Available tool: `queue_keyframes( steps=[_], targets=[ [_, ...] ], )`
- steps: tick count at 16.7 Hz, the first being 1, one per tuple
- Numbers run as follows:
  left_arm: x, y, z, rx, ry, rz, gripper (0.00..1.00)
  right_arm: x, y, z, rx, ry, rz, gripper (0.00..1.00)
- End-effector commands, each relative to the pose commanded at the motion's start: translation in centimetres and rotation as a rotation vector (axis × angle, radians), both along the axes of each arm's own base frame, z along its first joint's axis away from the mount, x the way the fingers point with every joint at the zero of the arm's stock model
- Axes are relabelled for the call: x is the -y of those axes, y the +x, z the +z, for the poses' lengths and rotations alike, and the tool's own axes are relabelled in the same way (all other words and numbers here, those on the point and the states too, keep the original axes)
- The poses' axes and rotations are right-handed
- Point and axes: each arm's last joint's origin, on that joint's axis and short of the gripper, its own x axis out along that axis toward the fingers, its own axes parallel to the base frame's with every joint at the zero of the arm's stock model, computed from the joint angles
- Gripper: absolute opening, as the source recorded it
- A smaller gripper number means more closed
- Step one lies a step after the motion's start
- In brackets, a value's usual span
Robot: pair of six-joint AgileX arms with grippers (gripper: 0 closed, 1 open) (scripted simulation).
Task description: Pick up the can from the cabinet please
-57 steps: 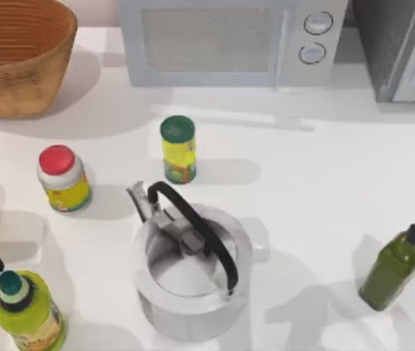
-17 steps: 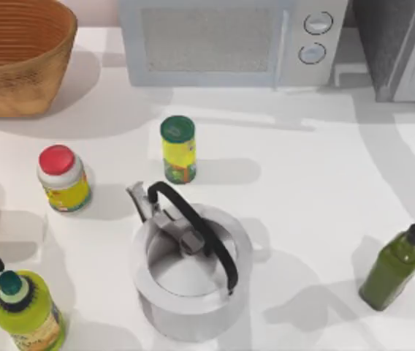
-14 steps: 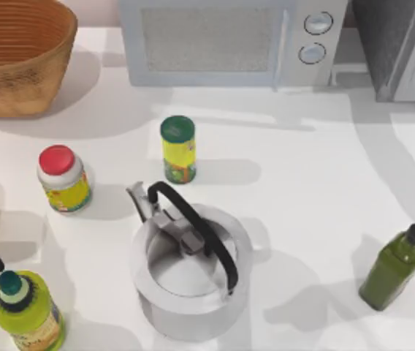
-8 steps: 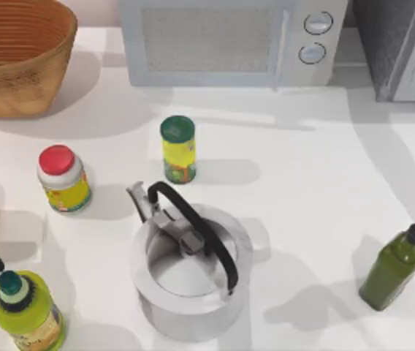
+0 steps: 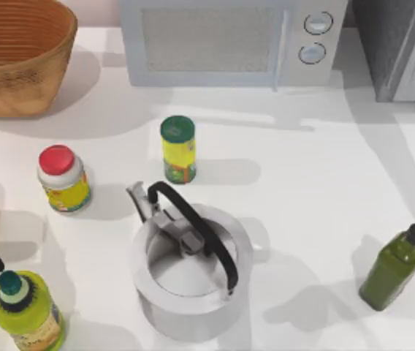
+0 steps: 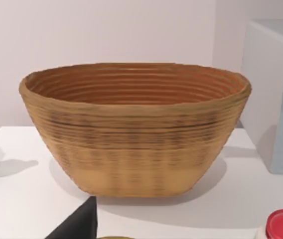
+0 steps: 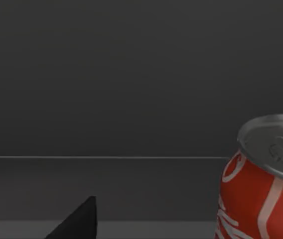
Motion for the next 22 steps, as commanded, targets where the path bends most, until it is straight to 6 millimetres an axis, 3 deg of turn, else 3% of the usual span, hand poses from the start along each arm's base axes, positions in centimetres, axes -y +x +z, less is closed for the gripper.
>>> queue_keyframes(
  steps=[2, 15, 22],
  targets=[
    [0.00, 0.00, 0.00, 0.000, 0.000, 0.000, 1.00, 0.00, 0.00, 0.00, 0.000, 0.000, 0.000, 1.00],
    [0.00, 0.00, 0.00, 0.000, 0.000, 0.000, 1.00, 0.00, 0.00, 0.00, 0.000, 0.000, 0.000, 0.02],
    [0.00, 0.00, 0.00, 0.000, 0.000, 0.000, 1.00, 0.00, 0.00, 0.00, 0.000, 0.000, 0.000, 0.00]
  ],
)
